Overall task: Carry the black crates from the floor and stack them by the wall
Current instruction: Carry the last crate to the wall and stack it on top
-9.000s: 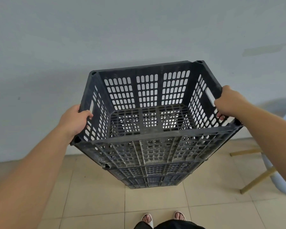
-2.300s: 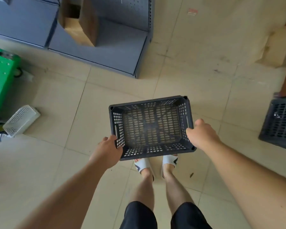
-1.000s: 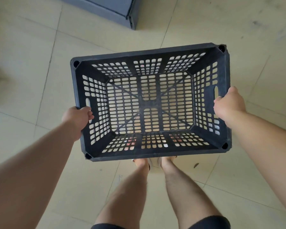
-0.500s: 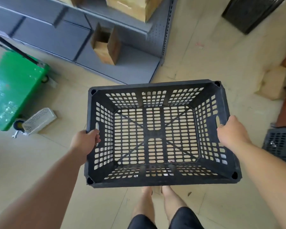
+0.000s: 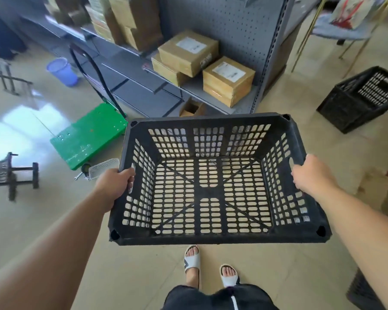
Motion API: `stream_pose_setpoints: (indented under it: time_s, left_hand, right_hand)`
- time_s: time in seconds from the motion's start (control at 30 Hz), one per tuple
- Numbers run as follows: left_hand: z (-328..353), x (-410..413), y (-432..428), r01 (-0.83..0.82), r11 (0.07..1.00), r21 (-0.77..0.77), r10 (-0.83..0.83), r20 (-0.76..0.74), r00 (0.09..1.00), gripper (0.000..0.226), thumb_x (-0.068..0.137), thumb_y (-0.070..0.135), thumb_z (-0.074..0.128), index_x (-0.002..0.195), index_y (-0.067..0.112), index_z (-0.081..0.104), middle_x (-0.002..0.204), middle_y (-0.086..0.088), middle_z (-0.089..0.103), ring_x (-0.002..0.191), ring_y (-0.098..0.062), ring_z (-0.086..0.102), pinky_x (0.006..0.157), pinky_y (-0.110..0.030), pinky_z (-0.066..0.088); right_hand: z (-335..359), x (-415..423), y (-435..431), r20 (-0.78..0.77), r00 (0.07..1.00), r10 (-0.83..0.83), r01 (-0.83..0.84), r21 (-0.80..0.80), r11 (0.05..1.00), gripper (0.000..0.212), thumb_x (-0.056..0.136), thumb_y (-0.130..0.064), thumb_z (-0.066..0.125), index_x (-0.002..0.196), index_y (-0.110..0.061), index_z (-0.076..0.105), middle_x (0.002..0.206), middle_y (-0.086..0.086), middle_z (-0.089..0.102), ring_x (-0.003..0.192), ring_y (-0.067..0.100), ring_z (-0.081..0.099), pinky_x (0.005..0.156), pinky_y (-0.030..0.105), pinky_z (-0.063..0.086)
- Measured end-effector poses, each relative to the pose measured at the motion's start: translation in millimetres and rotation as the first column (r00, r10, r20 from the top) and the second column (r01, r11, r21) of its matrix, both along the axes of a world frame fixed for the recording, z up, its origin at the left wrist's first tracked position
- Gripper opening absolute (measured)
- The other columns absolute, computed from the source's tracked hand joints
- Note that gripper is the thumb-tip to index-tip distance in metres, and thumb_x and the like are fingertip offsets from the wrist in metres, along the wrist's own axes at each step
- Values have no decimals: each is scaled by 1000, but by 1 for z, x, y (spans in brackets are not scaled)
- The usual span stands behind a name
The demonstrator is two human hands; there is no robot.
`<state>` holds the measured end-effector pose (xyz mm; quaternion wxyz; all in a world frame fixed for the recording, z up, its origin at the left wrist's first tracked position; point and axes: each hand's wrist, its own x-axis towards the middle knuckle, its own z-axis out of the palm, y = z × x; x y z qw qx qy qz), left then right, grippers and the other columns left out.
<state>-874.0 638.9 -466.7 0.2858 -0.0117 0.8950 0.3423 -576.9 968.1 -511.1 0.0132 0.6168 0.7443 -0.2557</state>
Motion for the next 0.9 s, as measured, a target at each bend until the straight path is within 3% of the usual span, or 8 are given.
stream_pose_setpoints:
  time_s: [0.17, 0.43, 0.63, 0.9]
  left_hand:
    - [45, 39, -62, -164, 984, 72, 167, -38, 985, 23, 97, 17, 61, 77, 6, 60, 54, -6, 57, 48, -19, 49, 51, -27, 42]
    - [89, 98, -209, -425, 892, 153, 441, -93, 892, 34, 94, 17, 60, 62, 7, 58, 52, -8, 56, 49, -23, 50, 58, -31, 43]
    - [100, 155, -359, -636, 738, 224, 667, -99, 739, 28, 93, 18, 59, 68, 5, 62, 60, -13, 57, 58, -25, 51, 64, -35, 45]
    - [105, 258, -578, -842, 477, 250, 879, -128, 460, 24, 87, 23, 63, 69, 9, 66, 56, -5, 58, 57, -23, 51, 68, -36, 46]
  right_hand:
    - [59, -30, -6, -57, 979, 195, -192, 63, 979, 20, 100, -26, 51, 113, -11, 51, 96, 14, 65, 75, 34, 64, 60, 37, 48]
    - [127, -111, -98, -53, 875, 481, -472, 129, 872, 44, 100, -23, 52, 139, -4, 46, 134, 26, 58, 117, 47, 57, 83, 46, 45]
    - [151, -158, -240, -90, 728, 680, -663, 165, 731, 48, 102, -25, 54, 143, -2, 43, 139, 27, 55, 123, 45, 56, 88, 45, 46]
    - [167, -185, -473, -104, 448, 888, -877, 142, 459, 37, 98, -18, 54, 129, 1, 48, 132, 31, 58, 120, 46, 56, 93, 45, 45]
